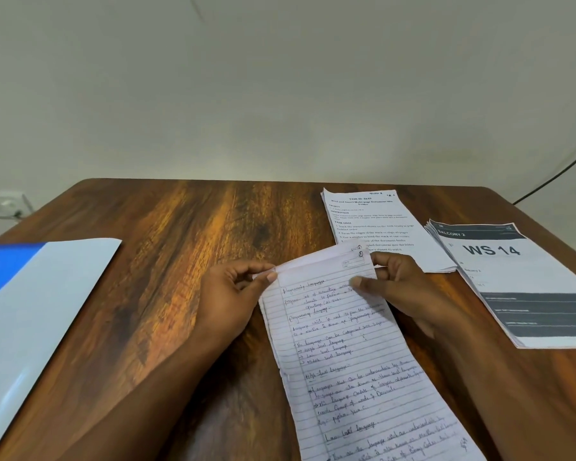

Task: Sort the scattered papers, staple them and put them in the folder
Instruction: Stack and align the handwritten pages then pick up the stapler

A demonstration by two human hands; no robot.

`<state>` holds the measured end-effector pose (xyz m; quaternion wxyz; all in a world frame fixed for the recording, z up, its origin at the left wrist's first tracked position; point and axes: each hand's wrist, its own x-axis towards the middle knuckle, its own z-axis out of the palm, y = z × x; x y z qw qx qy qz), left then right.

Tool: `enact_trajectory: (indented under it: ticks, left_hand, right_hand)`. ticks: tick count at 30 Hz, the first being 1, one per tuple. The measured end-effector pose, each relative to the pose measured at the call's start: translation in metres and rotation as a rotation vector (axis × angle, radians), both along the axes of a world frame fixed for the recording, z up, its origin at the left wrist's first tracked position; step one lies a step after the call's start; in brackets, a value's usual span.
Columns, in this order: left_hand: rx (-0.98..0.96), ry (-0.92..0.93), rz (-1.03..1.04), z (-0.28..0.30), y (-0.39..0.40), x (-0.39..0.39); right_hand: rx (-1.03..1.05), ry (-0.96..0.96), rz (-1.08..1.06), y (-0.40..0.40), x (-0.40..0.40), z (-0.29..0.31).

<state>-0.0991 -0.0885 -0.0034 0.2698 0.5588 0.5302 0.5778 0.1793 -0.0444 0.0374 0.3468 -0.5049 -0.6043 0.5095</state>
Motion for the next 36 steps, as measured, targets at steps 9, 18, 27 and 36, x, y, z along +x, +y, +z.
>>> enact_trajectory:
  ticks: [9,18,27,36]
  left_hand:
    - [-0.058,-0.056,-0.072,-0.003,0.006,-0.006]
    - [-0.078,-0.076,-0.151,-0.005,0.009,-0.008]
    - [-0.089,-0.041,-0.223,-0.001,0.005,-0.006]
    - [-0.109,-0.074,-0.236,-0.001,0.005,-0.004]
  right_hand:
    - [0.254,0.078,-0.292,0.006,-0.003,-0.006]
    - [0.302,0.130,-0.318,0.009,0.002,-0.010]
    - [0.378,0.102,-0.302,0.012,0.003,-0.011]
    - [0.374,0.055,-0.321,0.014,0.004,-0.012]
